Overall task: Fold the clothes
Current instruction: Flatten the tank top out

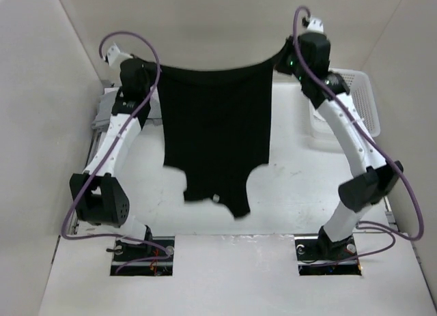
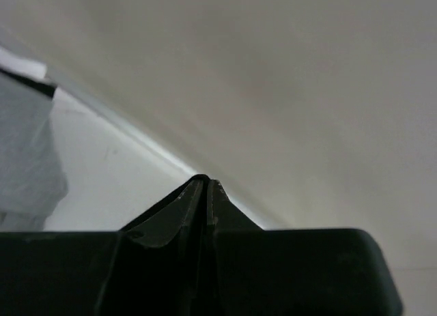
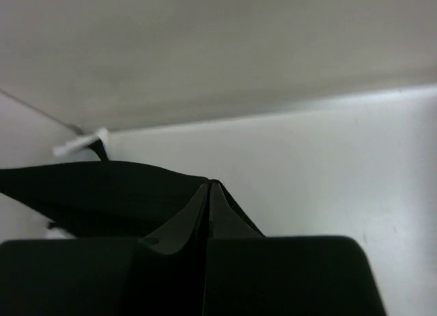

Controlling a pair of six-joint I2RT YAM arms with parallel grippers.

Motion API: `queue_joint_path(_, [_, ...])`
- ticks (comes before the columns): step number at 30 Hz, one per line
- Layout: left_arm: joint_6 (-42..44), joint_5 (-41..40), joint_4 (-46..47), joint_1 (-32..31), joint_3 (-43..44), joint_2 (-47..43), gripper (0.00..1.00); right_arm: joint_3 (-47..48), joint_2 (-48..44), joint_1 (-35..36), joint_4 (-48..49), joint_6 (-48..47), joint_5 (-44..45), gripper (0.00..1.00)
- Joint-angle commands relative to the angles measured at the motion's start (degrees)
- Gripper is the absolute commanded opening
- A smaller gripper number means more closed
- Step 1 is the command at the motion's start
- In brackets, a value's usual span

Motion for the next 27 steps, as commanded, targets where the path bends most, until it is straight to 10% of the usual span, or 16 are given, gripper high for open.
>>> queue_joint_path(1, [1.12,2.74,2.29,1.68,12.56,-0.94,0.02,21.0,1.66,-0.89,-3.35,0.01,-4.45,0.0])
queue_joint_path(6, [3.23,3.0,0.7,3.44,20.48,0.3,0.02,50.9,12.22,-1.5,-15.22,-1.75,-4.71,0.0])
queue_joint_path(13, [5.78,2.48,-0.09,3.54,22.0,-2.51,0.02,40.86,4.69,-2.82,-14.01,-2.19,-4.54,0.0])
queue_joint_path(27, [4.56,-8.33,6.07,-10.7,-35.1,-36.76,0.03,-51.57,-42.84,6.47,10.25,9.31,-0.68,0.0])
